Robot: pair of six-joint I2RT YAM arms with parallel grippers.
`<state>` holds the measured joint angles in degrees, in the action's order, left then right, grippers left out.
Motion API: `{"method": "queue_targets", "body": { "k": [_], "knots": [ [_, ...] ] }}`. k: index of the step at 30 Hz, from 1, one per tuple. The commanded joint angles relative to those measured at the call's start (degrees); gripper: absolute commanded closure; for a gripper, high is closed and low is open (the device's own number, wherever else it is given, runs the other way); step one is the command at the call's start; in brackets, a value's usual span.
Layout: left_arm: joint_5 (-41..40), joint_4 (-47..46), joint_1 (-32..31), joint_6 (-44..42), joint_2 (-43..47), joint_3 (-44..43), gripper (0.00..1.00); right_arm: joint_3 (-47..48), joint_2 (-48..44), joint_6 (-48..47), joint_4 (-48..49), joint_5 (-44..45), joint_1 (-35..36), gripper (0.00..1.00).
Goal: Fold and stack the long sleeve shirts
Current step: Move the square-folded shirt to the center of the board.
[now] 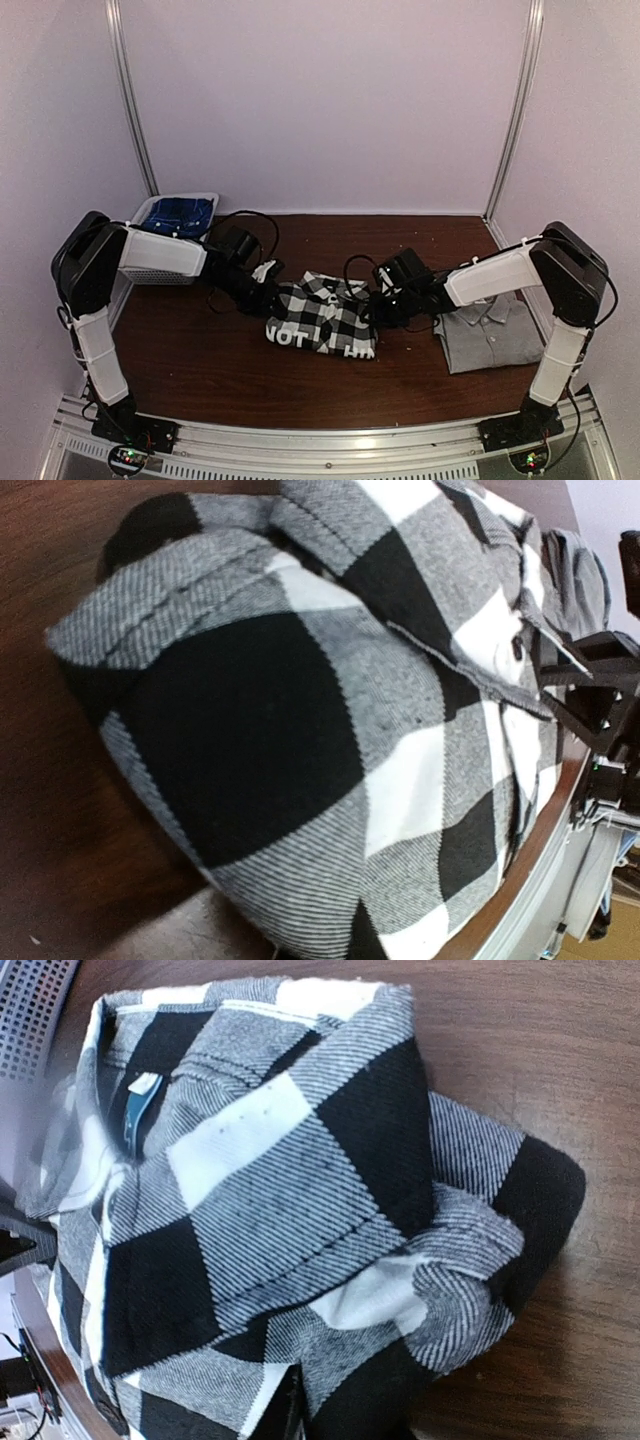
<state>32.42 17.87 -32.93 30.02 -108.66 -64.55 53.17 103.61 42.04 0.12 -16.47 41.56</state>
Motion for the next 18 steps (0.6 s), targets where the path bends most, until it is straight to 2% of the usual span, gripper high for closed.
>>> {"method": "queue_targets", "body": {
  "k": [1,5,11,14,18],
  "knots": [
    [-0.6,3.7,-0.6,0.1,4.2,-2.5,1.0,5.7,1.1,-1.8,-2.6,-0.6,1.1,0.88],
    [-2.6,6.9,-0.9,2.4,10.2,-0.5,1.0,10.2,1.8,-3.3,-5.7,-1.0,1.8,0.99],
    [-5.5,7.3,-1.0,5.3,15.2,6.9,1.0,10.6,2.7,-4.5,-6.6,-0.7,1.8,1.0],
    [-6.0,5.5,-0.9,5.6,13.3,8.2,0.83,10.0,4.4,-4.9,-6.2,-1.1,1.0,1.0],
    [-9.9,4.9,-0.4,4.9,10.0,8.4,0.66,8.9,5.6,-5.2,-5.9,-0.6,-0.5,0.96]
  ]
}}
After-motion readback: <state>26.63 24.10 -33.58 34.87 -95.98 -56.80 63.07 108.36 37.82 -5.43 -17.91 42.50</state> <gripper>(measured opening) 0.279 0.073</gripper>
